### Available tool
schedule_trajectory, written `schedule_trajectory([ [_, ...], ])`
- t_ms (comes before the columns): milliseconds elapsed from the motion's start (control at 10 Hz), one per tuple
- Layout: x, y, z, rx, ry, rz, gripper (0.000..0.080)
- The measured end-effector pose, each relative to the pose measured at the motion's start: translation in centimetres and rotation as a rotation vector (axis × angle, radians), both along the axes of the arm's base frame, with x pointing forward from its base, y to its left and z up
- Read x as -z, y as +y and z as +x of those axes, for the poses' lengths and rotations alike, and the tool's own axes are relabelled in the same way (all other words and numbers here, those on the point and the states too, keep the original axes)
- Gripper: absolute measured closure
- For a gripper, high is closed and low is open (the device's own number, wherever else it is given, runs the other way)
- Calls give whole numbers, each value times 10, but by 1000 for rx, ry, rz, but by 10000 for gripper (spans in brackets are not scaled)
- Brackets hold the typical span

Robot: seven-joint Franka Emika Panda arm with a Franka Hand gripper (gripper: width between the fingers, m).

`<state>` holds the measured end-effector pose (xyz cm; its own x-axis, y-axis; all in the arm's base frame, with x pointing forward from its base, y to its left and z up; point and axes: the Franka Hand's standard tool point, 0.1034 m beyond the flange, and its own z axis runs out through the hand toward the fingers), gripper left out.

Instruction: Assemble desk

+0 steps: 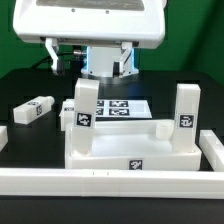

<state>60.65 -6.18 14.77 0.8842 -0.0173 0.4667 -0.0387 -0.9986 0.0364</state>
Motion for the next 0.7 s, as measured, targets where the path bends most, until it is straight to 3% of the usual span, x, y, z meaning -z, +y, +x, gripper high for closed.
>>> schedule_trajectory([
  [200, 3, 3, -1, -5, 35, 14, 151],
  [400, 8, 7, -6, -17, 216, 76, 151],
  [600, -7, -2, -1, -28, 338, 98, 151],
  [700, -11, -4, -6, -32, 434, 122, 151],
])
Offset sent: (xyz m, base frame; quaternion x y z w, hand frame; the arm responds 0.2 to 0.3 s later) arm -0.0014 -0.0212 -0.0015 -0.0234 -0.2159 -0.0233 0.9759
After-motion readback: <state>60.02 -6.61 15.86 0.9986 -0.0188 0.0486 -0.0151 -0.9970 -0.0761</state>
